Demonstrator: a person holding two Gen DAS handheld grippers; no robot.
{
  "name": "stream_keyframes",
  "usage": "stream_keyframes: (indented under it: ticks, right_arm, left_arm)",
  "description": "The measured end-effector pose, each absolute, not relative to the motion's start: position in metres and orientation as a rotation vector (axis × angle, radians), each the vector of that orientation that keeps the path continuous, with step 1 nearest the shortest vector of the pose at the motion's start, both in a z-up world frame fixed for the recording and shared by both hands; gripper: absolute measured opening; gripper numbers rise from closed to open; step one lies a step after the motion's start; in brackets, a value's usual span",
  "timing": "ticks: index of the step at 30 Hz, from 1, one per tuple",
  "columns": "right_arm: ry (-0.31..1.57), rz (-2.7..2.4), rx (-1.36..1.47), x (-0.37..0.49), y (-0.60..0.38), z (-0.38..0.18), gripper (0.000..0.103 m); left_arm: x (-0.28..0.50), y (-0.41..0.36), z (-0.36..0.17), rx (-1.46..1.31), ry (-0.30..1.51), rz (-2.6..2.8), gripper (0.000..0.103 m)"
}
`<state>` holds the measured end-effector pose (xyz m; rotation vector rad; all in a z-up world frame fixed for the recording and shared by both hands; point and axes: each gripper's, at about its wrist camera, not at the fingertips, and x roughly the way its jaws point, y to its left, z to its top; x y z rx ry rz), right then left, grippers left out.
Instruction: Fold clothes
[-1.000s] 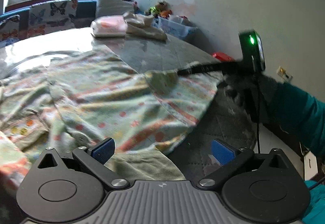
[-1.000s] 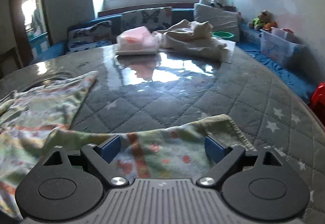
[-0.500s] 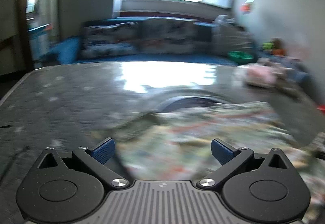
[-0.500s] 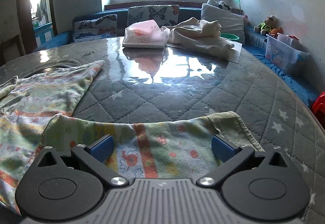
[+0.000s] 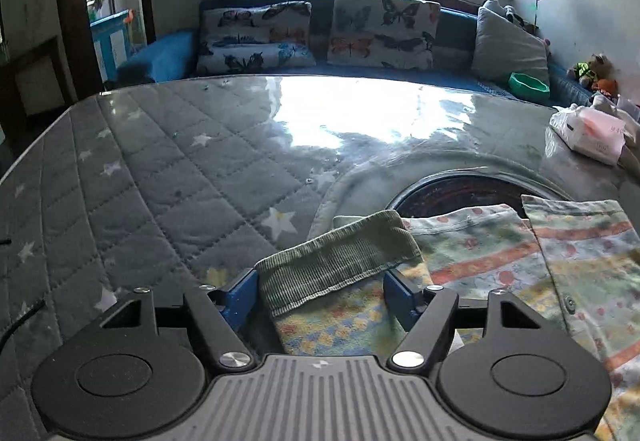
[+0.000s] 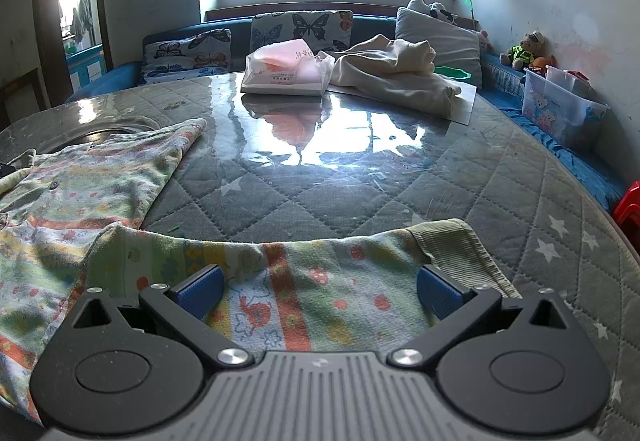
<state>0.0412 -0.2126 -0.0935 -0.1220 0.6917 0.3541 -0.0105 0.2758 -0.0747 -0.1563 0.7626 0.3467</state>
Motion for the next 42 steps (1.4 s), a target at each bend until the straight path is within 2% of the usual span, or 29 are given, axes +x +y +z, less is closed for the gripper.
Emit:
stream_keyframes:
  ticks: [2,3,5,7,13,24,33,42]
  right_arm:
    - [0.692,0.354,-0.122,0.041,-0.212,-0.094,0.103]
    - [0.692,0.354,-0.121,0.041,-0.212,-0.094,0.103]
    - [0.692,0.355,-0.121,0.041,-0.212,-0.094,0.103]
    - [0.692,0.354,-0.121,0.041,-0.212,-0.093,0.103]
    - [0.693,0.354,-0.121,0.042,-0.212,-0.094,0.103]
    - [0.684,0.447,-0.128,0.025,-0.188,-0.076,0.103]
    - [0.606,0.784,-0.232,-0.020,-0.099,-0.051,0.103]
    - [0.658,0.955,-0.405,-0.044,-0.031,-0.080,0.103]
  left_arm:
    - [-0.011,0.277,-0.075,-0.143,0.753,0.344,0.051]
    - [-0.012,0.278,-0.074,-0.144,0.747,0.338,0.047]
    - [-0.016,0.284,-0.071,-0.203,0.739,0.296,0.017]
    - [-0.019,0.285,-0.068,-0.217,0.728,0.305,0.013]
    - [-0.053,0.280,-0.047,-0.200,0.641,0.372,0.011]
    - [-0.161,0.294,-0.011,-0.206,0.541,0.535,0.011]
    - [-0.209,0.303,-0.017,-0.233,0.553,0.659,0.011]
    - [-0.240,0.305,-0.016,-0.214,0.559,0.755,0.011]
